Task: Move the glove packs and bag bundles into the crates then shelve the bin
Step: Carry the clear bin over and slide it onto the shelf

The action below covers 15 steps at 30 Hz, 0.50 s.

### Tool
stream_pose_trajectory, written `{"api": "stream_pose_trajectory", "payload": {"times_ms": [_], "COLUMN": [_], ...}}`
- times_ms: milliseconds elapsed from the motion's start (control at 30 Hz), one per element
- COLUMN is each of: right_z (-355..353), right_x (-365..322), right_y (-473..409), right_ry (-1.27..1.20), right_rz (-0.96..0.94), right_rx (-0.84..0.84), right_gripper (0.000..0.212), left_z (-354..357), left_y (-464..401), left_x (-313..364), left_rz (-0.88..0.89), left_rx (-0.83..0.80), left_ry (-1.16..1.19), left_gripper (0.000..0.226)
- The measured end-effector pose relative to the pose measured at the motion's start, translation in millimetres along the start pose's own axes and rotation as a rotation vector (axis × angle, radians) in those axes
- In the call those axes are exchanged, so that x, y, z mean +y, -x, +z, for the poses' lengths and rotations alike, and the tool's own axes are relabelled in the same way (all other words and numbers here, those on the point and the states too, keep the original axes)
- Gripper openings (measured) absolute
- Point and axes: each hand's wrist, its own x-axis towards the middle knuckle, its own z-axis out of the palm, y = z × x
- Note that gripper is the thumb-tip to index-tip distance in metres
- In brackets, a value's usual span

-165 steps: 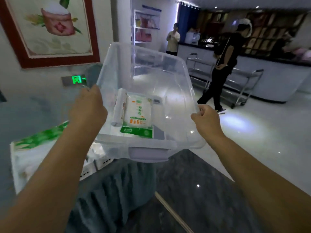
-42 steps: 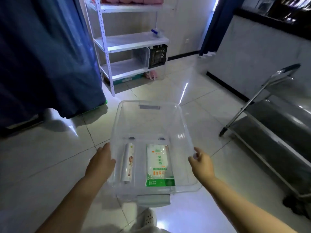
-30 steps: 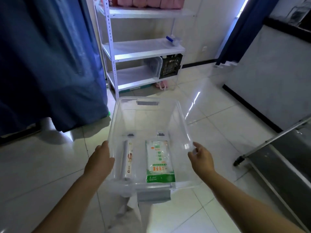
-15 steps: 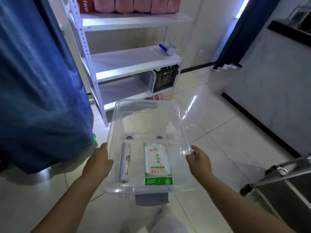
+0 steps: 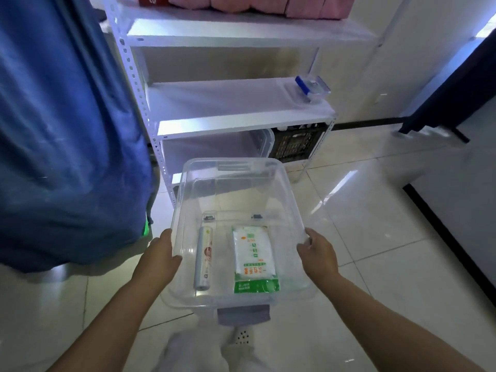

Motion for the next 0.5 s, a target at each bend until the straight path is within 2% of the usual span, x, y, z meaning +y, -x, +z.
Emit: {"api": "stream_pose_trajectory", "payload": {"times_ms": [267, 500], "right_z": [24, 66], "right_x": [-29, -72], "right_y": [-122, -212], "right_ry": [0.057, 0.081], "right_rz": [-0.054, -0.022], "right_rx": [-0.116, -0.175], "right_gripper": [0.045, 0.041], "left_z": [10, -5], "left_y": [-89, -186], "left_x": [23, 34], "left_rz": [-0.114, -0.157], "left_rx": [0.026, -0.01], "left_ry": [0.038, 0.03], "left_gripper": [0.05, 0.048]}}
